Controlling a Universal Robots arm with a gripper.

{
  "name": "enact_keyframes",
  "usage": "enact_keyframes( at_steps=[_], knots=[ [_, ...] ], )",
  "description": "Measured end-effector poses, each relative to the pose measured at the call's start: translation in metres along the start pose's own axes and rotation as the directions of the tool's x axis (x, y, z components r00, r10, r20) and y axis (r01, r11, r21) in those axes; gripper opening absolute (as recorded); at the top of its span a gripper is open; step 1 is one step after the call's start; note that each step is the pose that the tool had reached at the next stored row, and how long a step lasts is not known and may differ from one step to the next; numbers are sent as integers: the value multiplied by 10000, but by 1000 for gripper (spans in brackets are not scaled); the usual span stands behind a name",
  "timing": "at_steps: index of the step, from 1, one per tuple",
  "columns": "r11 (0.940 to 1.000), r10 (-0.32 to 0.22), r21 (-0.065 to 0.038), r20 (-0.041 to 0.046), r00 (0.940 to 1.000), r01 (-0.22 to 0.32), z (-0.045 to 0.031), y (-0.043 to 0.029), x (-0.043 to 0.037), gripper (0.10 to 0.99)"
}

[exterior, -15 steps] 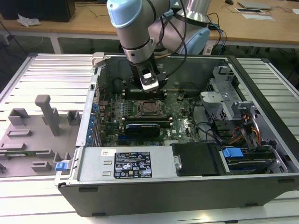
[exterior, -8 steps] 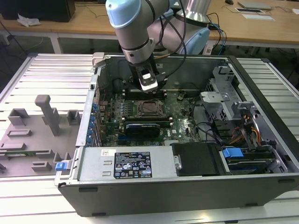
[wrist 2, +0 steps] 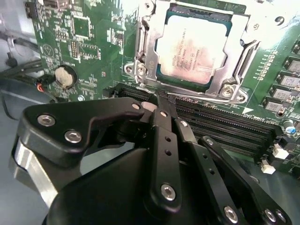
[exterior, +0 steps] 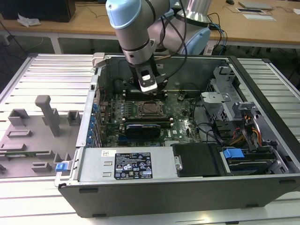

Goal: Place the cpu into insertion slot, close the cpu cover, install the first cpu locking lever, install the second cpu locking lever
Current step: 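Install the first cpu locking lever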

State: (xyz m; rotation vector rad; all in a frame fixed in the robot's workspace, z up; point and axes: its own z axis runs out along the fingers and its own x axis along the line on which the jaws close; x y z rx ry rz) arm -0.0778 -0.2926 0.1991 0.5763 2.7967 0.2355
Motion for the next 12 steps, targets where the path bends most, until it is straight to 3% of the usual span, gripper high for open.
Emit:
enact_keyframes(
  at_steps=[12],
  knots=[
    [9994, 338, 82, 78, 9994, -339, 57, 8, -33, 106]
  ],
)
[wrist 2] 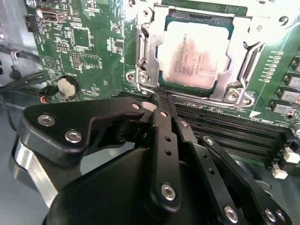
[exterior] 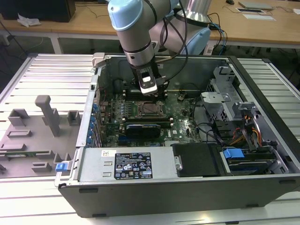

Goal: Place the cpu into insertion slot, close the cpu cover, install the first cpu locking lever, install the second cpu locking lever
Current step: 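Install the first cpu locking lever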

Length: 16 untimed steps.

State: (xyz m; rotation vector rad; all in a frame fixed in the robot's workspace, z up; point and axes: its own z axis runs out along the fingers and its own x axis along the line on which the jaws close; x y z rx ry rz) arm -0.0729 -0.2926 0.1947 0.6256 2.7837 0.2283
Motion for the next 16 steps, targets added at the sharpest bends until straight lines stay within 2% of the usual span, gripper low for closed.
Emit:
enact_keyframes(
  at_steps=[4, 5, 8, 10, 13, 16],
  knots=[
    [10000, 6, -5, -4, 10000, -6, 4, 2, -6, 106],
    [10000, 12, -34, -8, 10000, -12, 5, 3, -7, 106],
    [9998, 62, -206, -41, 10000, -63, 5, 3, -7, 106],
    [9998, 65, -212, -44, 10000, -66, -4, 5, -9, 106],
    [9998, 64, -212, -44, 10000, -65, -61, 17, -23, 106],
    [9998, 64, -212, -44, 10000, -65, -150, 38, -45, 106]
  ],
)
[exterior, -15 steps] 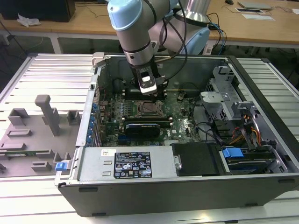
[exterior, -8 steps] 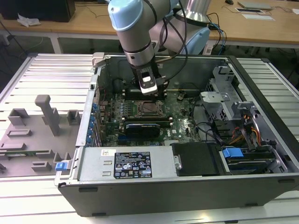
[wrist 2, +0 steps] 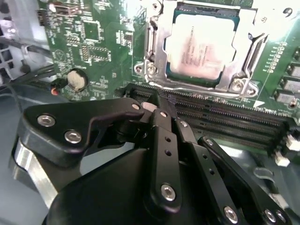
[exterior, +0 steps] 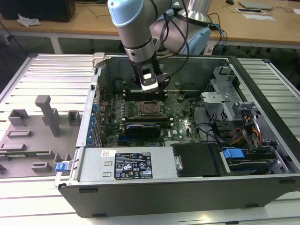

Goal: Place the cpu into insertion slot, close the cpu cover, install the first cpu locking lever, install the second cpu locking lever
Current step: 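Install the first cpu locking lever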

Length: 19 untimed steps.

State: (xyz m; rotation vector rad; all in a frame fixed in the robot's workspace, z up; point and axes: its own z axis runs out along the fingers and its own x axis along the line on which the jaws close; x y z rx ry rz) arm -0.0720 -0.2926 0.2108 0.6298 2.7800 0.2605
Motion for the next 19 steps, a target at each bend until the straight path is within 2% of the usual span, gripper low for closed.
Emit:
enact_keyframes(
  at_steps=[3, 6, 7, 11, 12, 14, 15, 16, 18, 19],
  knots=[
    [10000, -1, 1, 0, 10000, 1, -96, 23, -23, 106],
    [10000, -1, 1, -1, 10000, 1, -256, 63, -62, 106],
    [10000, -1, 3, -1, 10000, 1, -280, 69, -68, 106],
    [10000, 0, 2, -4, 10000, 0, -285, 70, -69, 106],
    [9999, 29, 107, -224, 9997, -27, -282, 71, -72, 106],
    [9991, 140, 403, -880, 9960, -105, -275, 78, -87, 106],
    [9984, 193, 548, -1169, 9930, -129, -272, 80, -96, 106],
    [9978, 229, 654, -1372, 9903, -141, -268, 82, -103, 106],
    [9977, 234, 662, -1387, 9901, -143, -268, 82, -103, 106],
    [9974, 232, 712, -1397, 9899, -133, -268, 82, -103, 106]
  ],
)
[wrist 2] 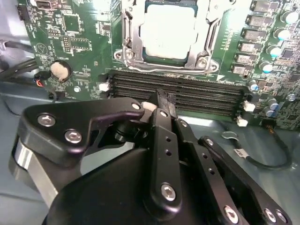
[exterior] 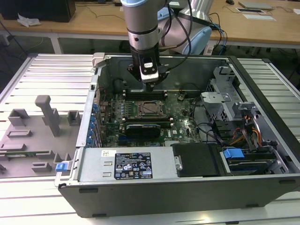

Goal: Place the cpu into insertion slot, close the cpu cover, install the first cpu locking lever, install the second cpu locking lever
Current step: 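Install the first cpu locking lever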

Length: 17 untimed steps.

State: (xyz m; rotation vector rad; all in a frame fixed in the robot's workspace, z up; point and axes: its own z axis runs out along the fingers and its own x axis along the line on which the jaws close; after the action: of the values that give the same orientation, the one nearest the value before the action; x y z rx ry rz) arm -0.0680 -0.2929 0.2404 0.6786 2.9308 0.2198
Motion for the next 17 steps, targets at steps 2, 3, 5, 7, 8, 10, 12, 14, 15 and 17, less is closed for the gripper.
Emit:
enact_keyframes(
  at_steps=[2, 3, 5, 7, 8, 10, 12, 14, 15, 17],
  knots=[
    [9997, -12, 257, -60, 10000, 14, -1, -3, -1, 106],
    [9992, -18, 410, -105, 9999, 22, -1, -7, -3, 106],
    [9985, -10, 542, -204, 9998, 21, -1, -23, -10, 106],
    [9974, 15, 723, -420, 9991, 15, -3, -87, -42, 106],
    [9970, 23, 778, -481, 9988, 14, -4, -107, -51, 106],
    [9966, 31, 823, -531, 9986, 12, -5, -126, -61, 106],
    [9966, 33, 826, -533, 9986, 11, -6, -127, -61, 106],
    [9966, -24, 821, -543, 9985, 68, -4, -122, -74, 106],
    [9965, -195, 805, -573, 9982, 240, 4, -104, -112, 106],
    [9953, -537, 775, -639, 9965, 586, 21, -76, -173, 106]
  ],
)
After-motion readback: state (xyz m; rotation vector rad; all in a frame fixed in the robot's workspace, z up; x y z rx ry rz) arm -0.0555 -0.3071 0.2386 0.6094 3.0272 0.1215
